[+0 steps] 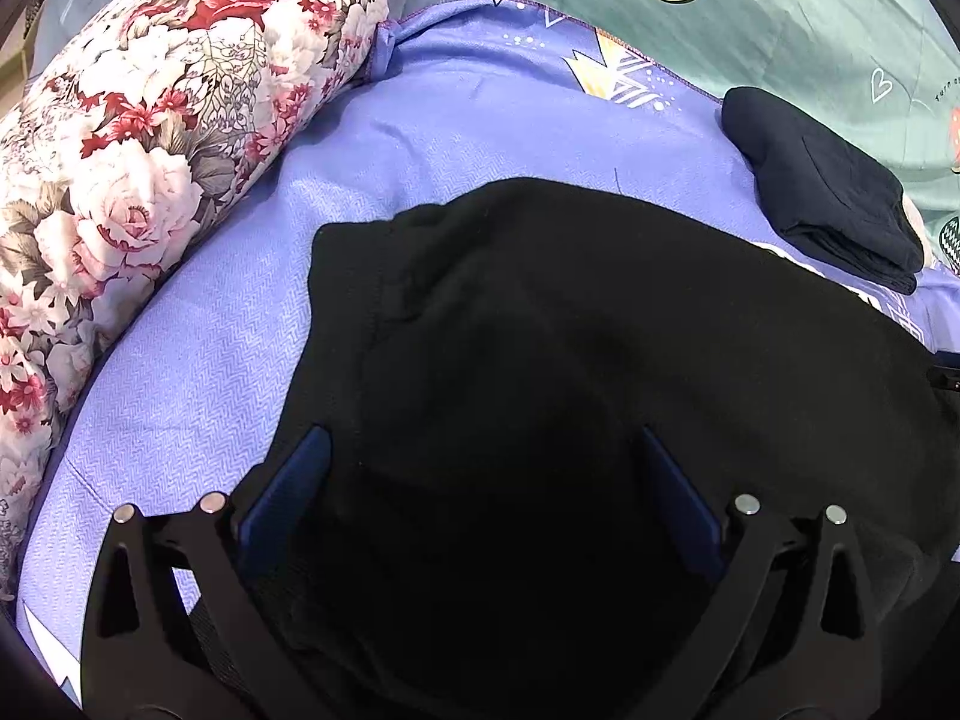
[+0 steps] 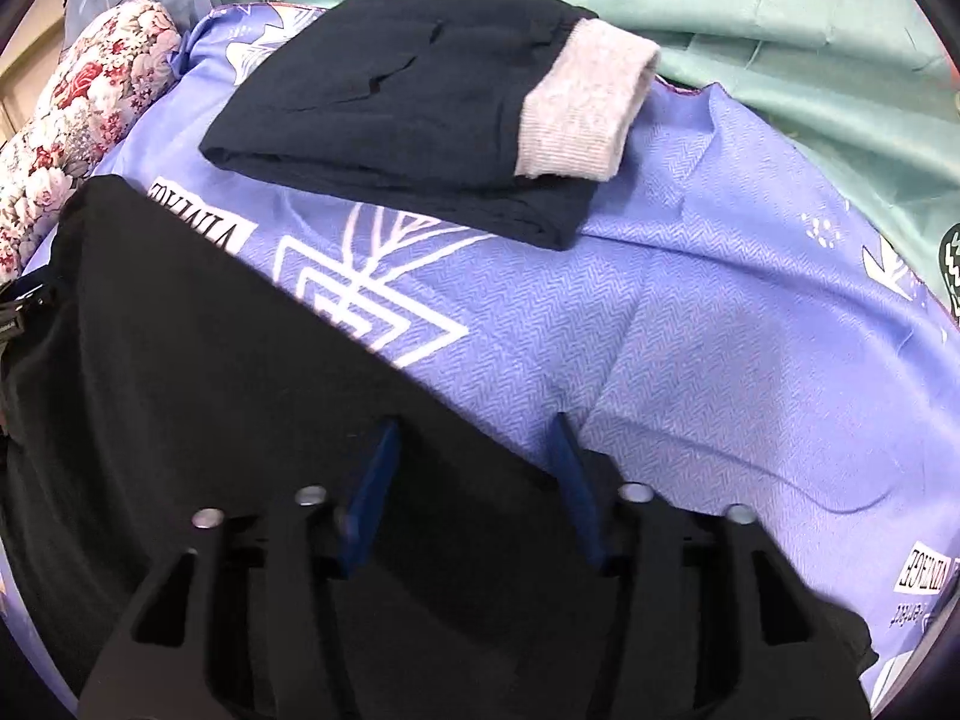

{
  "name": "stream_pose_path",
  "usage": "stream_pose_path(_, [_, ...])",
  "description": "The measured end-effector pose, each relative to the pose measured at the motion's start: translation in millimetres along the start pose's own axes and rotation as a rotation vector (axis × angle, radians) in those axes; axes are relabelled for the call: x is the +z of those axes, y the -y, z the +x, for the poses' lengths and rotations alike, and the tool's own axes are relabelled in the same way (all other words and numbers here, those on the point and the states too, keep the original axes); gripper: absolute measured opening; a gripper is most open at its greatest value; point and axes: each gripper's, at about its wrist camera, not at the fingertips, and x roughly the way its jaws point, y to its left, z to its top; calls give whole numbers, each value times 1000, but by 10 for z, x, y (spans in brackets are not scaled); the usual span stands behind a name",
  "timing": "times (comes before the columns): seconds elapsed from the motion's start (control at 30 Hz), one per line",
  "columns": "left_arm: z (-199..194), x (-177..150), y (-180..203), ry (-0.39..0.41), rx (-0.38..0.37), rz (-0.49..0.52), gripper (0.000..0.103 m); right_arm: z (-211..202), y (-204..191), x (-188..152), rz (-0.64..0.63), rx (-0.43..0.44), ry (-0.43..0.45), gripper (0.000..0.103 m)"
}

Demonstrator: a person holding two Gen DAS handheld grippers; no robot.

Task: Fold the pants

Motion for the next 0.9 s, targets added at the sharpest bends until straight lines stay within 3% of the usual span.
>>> stream_pose_path(0.07, [-23, 9, 6, -3, 9, 8, 101, -62, -66, -67, -24, -8, 7, 7])
stream_pose_path(0.1, [-53, 33, 7, -4, 15, 13, 101, -79, -88, -84, -25, -19, 12, 5])
stream_pose_path(0.23, [-214, 271, -36, 18, 16, 59, 101, -120, -40, -134, 51, 32, -2, 5])
stream_pose_path(0.33, [-172, 534, -47, -12, 38, 222, 101, -123, -14, -146, 63, 47, -3, 5])
stream_pose_path(0.43, [-16, 721, -148, -41, 128, 313, 101, -116, 15, -169, 73, 57, 4, 5])
stream_pose_path(0.6, [154, 867, -326, -67, 45, 353, 100, -112, 7, -168, 71, 66, 13, 5])
stream_pose_path(0.73, [312, 862, -383, -120, -14, 382, 89, -121, 12, -170, 60, 61, 5, 5])
stream_pose_path(0.8, [329, 834, -337, -141, -63, 396, 69, -113, -2, -166, 57, 59, 4, 5])
stream_pose_path(0.83, [325, 819, -297, -149, -84, 412, 54, -114, 2, -166, 60, 59, 2, 5])
stream_pose_path(0.9, [300, 794, -205, -128, -62, 456, 48, -112, 8, -159, 73, 63, -1, 5])
